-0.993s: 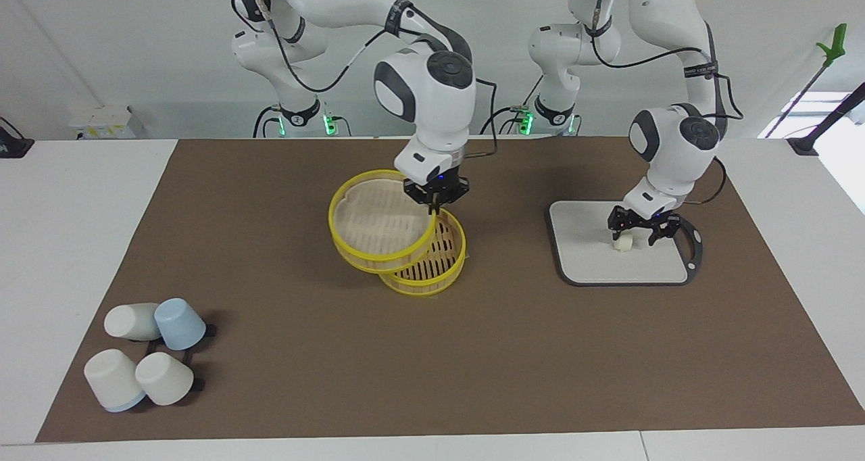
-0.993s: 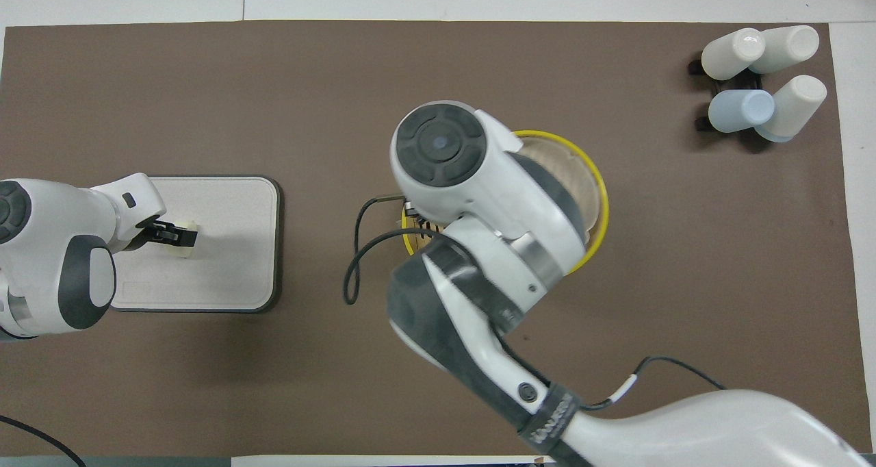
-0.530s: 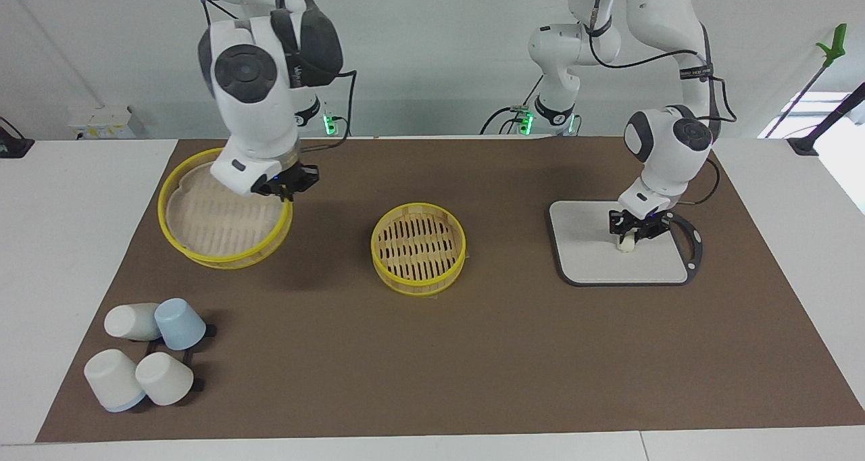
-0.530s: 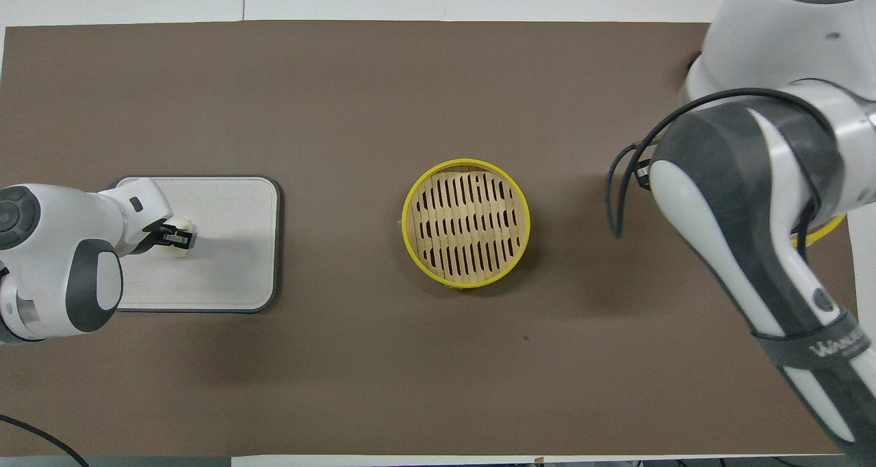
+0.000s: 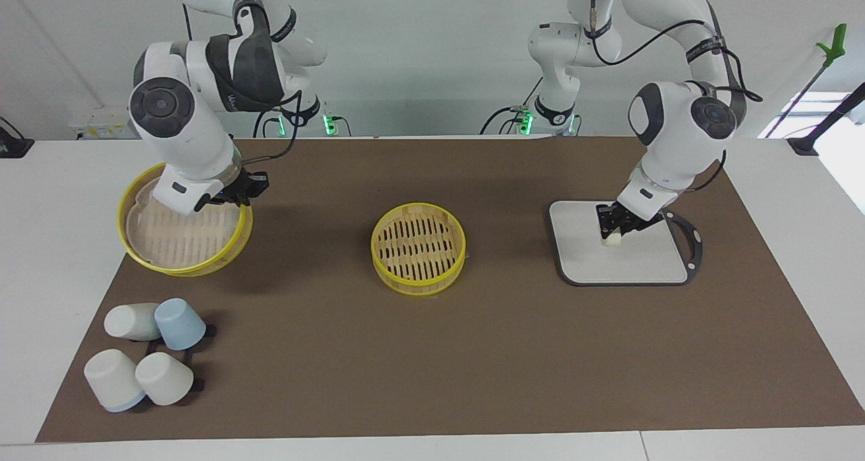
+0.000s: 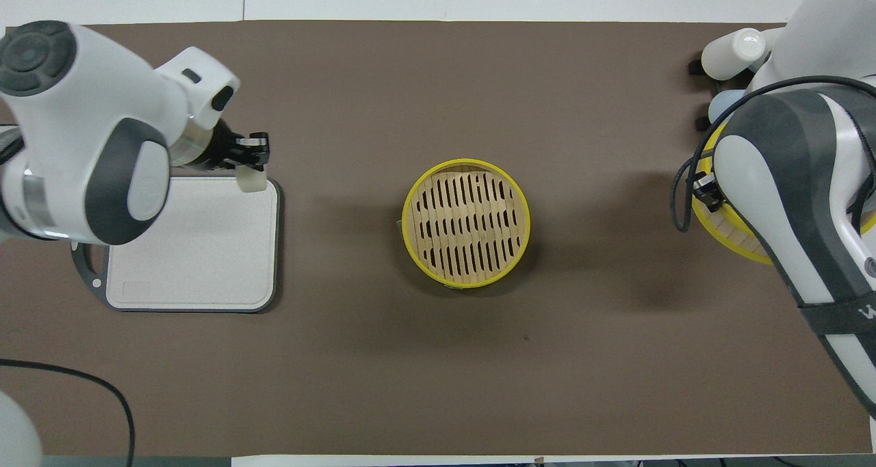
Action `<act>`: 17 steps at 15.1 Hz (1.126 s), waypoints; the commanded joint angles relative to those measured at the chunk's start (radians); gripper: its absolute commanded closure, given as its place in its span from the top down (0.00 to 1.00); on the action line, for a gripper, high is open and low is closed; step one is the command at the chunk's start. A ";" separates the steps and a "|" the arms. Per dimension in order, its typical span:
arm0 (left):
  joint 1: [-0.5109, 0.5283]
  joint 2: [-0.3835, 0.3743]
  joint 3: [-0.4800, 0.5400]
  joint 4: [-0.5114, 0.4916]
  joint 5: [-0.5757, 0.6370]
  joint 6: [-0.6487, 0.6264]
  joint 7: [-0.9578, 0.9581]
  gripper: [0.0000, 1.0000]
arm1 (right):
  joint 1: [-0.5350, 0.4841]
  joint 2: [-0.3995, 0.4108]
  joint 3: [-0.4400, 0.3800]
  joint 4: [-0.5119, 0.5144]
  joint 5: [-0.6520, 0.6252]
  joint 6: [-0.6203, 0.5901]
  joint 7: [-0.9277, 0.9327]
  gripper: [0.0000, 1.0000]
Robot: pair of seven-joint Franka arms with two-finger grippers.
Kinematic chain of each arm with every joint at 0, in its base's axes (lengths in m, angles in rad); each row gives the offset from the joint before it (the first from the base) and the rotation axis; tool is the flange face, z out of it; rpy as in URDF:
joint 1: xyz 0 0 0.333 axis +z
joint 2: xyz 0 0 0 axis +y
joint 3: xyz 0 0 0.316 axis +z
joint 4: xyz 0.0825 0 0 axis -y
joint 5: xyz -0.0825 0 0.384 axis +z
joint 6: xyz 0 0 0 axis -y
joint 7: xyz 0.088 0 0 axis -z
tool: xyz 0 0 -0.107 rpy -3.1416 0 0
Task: Place bun in steamer
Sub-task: 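Carry the bun into the steamer basket with the left gripper and release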
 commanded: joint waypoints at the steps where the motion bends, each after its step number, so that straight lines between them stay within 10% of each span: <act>1: -0.166 0.083 0.021 0.078 -0.010 0.087 -0.245 0.28 | -0.013 -0.052 0.004 -0.074 -0.016 0.038 -0.013 0.00; 10: -0.426 0.219 0.025 -0.097 0.056 0.419 -0.419 0.30 | -0.035 -0.068 0.004 -0.108 -0.017 0.064 -0.087 0.00; 11: -0.426 0.221 0.025 -0.096 0.056 0.419 -0.417 0.39 | -0.035 -0.068 0.004 -0.106 -0.016 0.066 -0.087 0.00; 13: -0.425 0.219 0.025 -0.093 0.056 0.412 -0.419 1.00 | -0.035 -0.068 0.004 -0.104 -0.016 0.066 -0.085 0.00; 17: -0.388 0.150 0.024 -0.091 0.047 0.303 -0.404 1.00 | -0.030 -0.066 0.004 -0.100 -0.015 0.066 -0.076 0.00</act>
